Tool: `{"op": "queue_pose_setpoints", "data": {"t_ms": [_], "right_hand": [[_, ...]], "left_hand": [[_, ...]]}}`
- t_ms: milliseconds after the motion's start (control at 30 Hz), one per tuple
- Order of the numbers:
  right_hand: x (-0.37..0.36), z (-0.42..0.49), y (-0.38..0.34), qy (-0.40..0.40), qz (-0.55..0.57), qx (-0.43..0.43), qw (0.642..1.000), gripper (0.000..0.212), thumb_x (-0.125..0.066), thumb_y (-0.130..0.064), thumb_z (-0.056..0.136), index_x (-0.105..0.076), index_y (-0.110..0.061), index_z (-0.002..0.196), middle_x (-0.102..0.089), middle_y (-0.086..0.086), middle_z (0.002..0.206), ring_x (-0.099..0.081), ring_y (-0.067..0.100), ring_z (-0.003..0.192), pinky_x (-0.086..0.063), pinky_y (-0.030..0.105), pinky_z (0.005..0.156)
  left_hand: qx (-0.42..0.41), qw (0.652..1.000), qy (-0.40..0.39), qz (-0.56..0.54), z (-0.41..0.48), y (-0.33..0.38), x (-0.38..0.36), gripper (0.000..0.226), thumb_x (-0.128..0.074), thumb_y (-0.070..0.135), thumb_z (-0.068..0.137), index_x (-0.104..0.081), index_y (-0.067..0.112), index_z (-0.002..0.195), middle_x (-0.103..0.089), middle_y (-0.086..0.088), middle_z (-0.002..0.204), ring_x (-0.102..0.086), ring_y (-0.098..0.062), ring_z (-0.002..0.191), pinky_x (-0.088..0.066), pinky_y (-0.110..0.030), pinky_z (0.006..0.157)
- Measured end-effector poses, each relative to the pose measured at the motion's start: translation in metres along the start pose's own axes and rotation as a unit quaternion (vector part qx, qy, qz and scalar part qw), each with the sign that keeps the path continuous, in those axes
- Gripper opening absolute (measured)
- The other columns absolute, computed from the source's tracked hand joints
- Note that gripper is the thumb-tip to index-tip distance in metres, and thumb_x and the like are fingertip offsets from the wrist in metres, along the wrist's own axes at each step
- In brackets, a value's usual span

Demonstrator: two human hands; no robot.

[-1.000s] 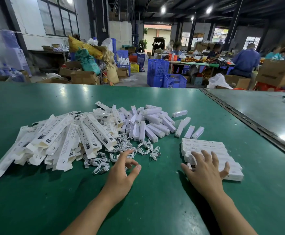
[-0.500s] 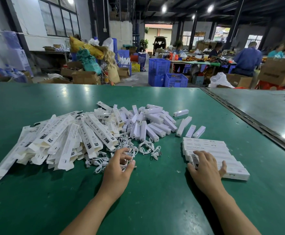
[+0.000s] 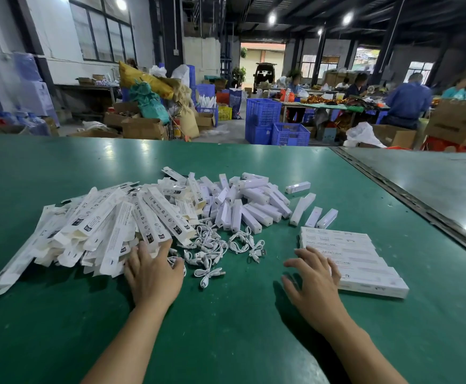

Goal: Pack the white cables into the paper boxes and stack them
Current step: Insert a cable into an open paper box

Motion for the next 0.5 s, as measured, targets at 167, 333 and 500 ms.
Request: {"op": "queue_pose_setpoints", "data": {"t_ms": [167,333,500], "right_hand": [[0.001,-0.004,-0.005,-0.004,0.022,0.011,1.000,0.022,-0.060,-0.036,0.094,-0.065,-0.031,0.115,-0.044,-0.011,0.143,-0.017,0.007,0.144,0.000,0.031,0.115],[0.001,-0.004,-0.009,-0.002,0.043,0.020,0.999,0.019,-0.064,-0.032,0.092,-0.068,-0.028,0.110,-0.049,-0.009,0.138,-0.024,0.012,0.142,-0.011,0.034,0.114],[-0.002,-0.004,-0.023,-0.009,0.078,0.060,0.995,0.016,-0.068,-0.027,0.090,-0.070,-0.020,0.104,-0.056,-0.003,0.129,-0.036,0.016,0.134,-0.027,0.031,0.112]], "left_hand": [[0.020,0.998,0.047,-0.041,-0.001,-0.004,0.008,0.052,-0.061,0.039,0.094,-0.050,0.026,0.143,-0.034,-0.011,0.157,-0.017,-0.031,0.148,-0.010,-0.050,0.119],[0.036,0.966,0.096,-0.238,-0.007,-0.001,0.016,0.036,-0.065,0.014,0.092,-0.063,0.007,0.128,-0.052,-0.014,0.142,-0.045,-0.033,0.131,-0.037,-0.044,0.104],[0.012,0.921,0.087,-0.381,-0.023,0.019,0.016,0.040,-0.061,0.005,0.094,-0.059,0.006,0.134,-0.052,-0.007,0.145,-0.052,-0.012,0.117,-0.042,-0.011,0.090]]}}
Point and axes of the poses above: each hand's wrist, its own z-axis towards the middle knuckle, its own x-axis out of the back of the hand, y = z × x, the point moved 8 cm from there along z, towards the middle knuckle
